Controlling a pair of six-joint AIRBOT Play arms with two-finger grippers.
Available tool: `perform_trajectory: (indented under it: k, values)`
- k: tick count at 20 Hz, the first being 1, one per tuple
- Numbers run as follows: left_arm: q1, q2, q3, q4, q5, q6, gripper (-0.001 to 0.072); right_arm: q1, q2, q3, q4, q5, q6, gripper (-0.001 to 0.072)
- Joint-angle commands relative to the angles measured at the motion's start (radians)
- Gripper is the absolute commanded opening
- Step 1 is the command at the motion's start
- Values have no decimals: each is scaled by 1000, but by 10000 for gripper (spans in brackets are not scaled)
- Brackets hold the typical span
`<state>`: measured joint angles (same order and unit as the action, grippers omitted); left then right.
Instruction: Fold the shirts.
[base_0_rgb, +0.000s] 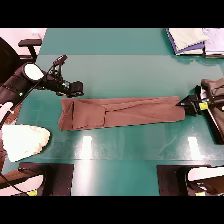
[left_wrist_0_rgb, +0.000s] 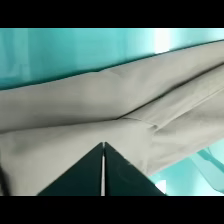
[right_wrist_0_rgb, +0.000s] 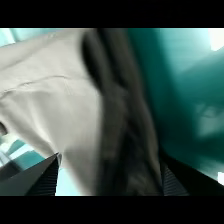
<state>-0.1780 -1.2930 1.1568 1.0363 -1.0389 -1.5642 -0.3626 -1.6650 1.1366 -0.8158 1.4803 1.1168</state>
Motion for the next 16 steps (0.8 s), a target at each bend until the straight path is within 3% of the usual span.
perform_trajectory:
  k: [1,2,4,5,6,9,16]
  values:
    - [-19,-5,-1,-26,11,0,27,50,-36,-7,11,-57,-27,600]
    - [-43,-14,-1,-27,16,0,27,61,-35,-7,10,-60,-27,431]
    - [-108,-43,0,-26,60,0,26,68,-26,-7,11,-59,-33,162]
    - [-142,-64,1,-30,96,-3,26,68,-11,-7,13,-56,-50,66]
    - [-171,-87,8,-34,121,-8,26,68,14,-6,14,-55,-52,21]
    - [-244,-210,109,-78,126,-8,26,72,109,46,48,0,-47,20]
    - [-412,-512,410,-98,112,-9,26,274,308,313,145,14,99,20]
